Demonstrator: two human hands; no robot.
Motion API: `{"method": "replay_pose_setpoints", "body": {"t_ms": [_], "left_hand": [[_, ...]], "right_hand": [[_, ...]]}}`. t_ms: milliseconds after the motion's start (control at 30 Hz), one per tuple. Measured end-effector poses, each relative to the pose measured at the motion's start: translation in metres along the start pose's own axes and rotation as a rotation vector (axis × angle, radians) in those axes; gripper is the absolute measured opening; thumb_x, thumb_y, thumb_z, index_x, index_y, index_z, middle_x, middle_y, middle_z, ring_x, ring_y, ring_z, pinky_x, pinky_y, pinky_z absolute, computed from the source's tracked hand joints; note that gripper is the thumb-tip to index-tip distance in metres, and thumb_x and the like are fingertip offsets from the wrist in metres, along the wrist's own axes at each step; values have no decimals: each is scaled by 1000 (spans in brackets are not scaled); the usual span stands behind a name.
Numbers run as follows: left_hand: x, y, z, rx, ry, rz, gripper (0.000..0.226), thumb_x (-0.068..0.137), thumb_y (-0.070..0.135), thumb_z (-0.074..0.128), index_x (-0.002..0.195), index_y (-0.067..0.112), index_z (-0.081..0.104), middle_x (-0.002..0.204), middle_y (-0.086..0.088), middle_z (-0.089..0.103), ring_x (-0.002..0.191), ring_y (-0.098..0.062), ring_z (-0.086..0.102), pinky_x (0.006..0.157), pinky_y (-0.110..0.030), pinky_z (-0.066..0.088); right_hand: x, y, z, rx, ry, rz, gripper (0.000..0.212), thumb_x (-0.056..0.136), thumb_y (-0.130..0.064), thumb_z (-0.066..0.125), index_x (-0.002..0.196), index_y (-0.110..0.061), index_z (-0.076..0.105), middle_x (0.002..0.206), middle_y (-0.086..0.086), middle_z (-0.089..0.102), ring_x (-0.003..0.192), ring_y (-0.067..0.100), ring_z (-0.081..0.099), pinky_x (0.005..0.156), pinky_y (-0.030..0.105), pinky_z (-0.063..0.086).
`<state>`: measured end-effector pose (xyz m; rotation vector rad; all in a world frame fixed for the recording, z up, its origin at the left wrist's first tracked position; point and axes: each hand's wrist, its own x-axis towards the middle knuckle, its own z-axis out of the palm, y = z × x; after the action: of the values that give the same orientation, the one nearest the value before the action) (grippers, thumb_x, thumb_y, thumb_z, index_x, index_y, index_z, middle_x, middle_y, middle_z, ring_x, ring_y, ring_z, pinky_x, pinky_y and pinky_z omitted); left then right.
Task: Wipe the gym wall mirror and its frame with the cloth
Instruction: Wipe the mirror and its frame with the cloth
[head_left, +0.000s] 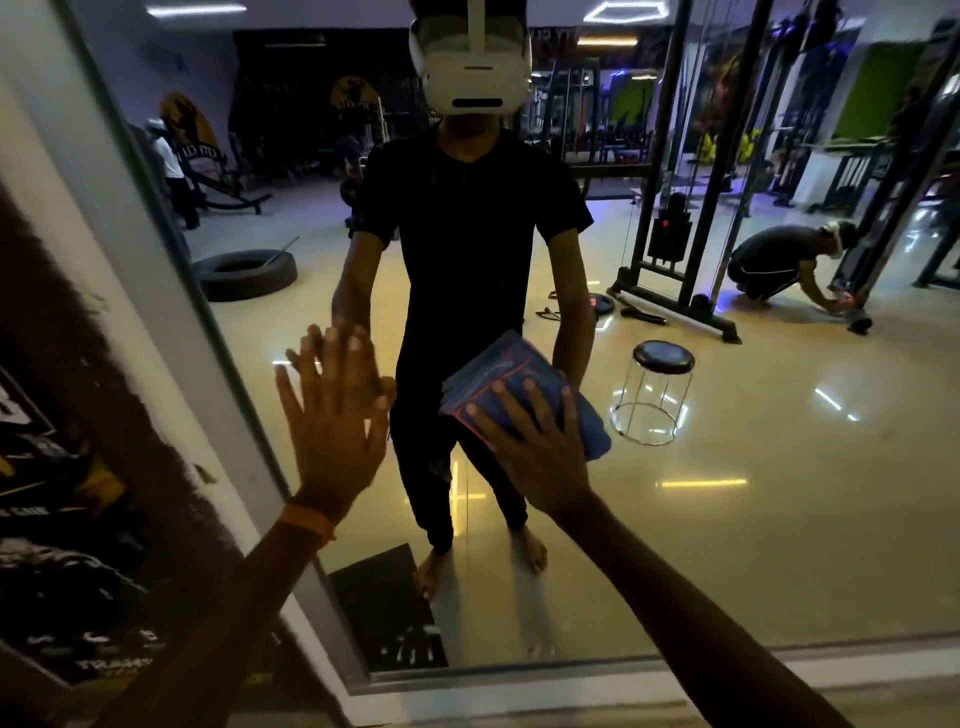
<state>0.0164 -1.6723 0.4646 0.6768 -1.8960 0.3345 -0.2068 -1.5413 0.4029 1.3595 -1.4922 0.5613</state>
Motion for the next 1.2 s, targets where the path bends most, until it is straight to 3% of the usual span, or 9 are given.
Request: {"method": "replay_pose_setpoints", "body": {"t_ms": [133,200,333,467,567,767,900,1000,1200], "left_hand": [[12,-68,-19,40,17,-58,67,105,39,33,163,8,20,171,-14,8,159,-36,5,126,-65,7],[20,-91,-25,48,39,-31,67,105,38,34,162,5,22,170,-15,11,159,-30,2,124,-67,7],[30,-106,-19,104,115,57,66,107,42,27,164,10,17,173,-4,1,160,-24,1,126,-64,5],[29,-108,-6,148,203,73,66,108,47,23,165,14,16,174,-1,2,160,-25,3,125,-63,10],[27,-109,-4,129,215,69,67,107,47,26,164,11,19,174,-2,2,160,-25,3,126,-62,8],[27,-106,-8,141,210,72,77,98,41,41,165,16,13,174,-3,5,160,-27,7,126,-60,7],[37,-112,-23,71,201,152,74,100,38,48,164,13,20,174,-4,8,160,-27,11,126,-59,9],[70,-123,-48,18,206,112,71,103,39,42,163,7,19,171,-15,15,160,-25,4,128,-54,7],[127,-129,-65,-4,208,55,73,102,41,34,161,-1,20,169,-21,17,160,-23,-4,130,-51,4]], "right_hand": [[26,21,-7,-2,29,-75,76,100,-44,58,163,-33,17,174,1,-3,160,30,0,126,59,-1],[61,38,-19,15,104,141,55,108,-47,42,158,-27,29,173,2,3,160,27,-3,127,55,-6],[103,-7,-13,37,246,611,53,111,-49,26,156,-23,35,170,6,14,159,25,-4,127,53,-5],[49,-64,11,6,9,35,70,105,-47,52,163,-35,16,174,-1,-3,160,30,0,127,59,2],[66,-28,-4,-7,5,-92,62,104,-49,51,158,-33,25,174,-3,-2,160,27,1,127,56,-1],[180,-15,-42,67,296,613,57,111,-49,20,157,-21,38,168,12,25,157,39,13,127,56,3],[142,-78,-15,2,20,16,55,111,-48,30,162,-31,19,173,0,3,160,31,0,127,56,-2],[154,-41,-27,-18,49,-196,50,110,-44,37,157,-30,34,171,3,19,160,27,6,127,54,4],[237,-6,-53,-20,315,527,58,109,-50,23,160,-24,33,168,13,28,157,38,16,125,60,12]]}}
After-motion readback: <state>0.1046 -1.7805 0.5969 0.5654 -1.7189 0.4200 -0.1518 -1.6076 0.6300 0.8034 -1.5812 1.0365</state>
